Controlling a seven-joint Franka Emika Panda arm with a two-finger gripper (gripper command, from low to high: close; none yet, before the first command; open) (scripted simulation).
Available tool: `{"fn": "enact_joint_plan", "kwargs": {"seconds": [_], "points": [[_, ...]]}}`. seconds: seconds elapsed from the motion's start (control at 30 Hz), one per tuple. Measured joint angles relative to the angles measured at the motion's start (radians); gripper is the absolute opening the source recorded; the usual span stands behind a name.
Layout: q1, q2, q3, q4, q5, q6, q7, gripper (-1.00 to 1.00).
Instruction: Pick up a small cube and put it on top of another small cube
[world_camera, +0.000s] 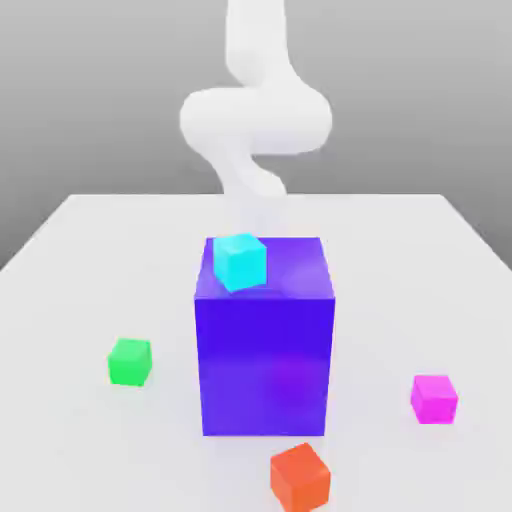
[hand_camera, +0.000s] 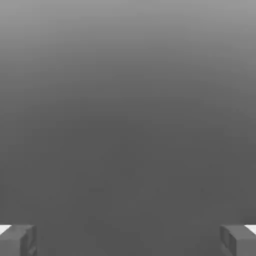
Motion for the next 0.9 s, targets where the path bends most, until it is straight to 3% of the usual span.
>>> {"fn": "enact_joint_plan", "kwargs": {"seconds": [0.33, 0.53, 0.73, 0.9], "points": [[0.276, 0.371, -0.014, -0.145, 0.078, 0.197, -0.424, 0.0], [0.389, 0.588, 0.031, -0.23, 0.094, 0.314, -0.653, 0.0], [0.495, 0.801, 0.072, -0.317, -0.003, 0.433, -0.802, 0.0], [0.523, 0.981, 0.049, -0.307, -0.068, 0.568, -0.798, 0.0]]}}
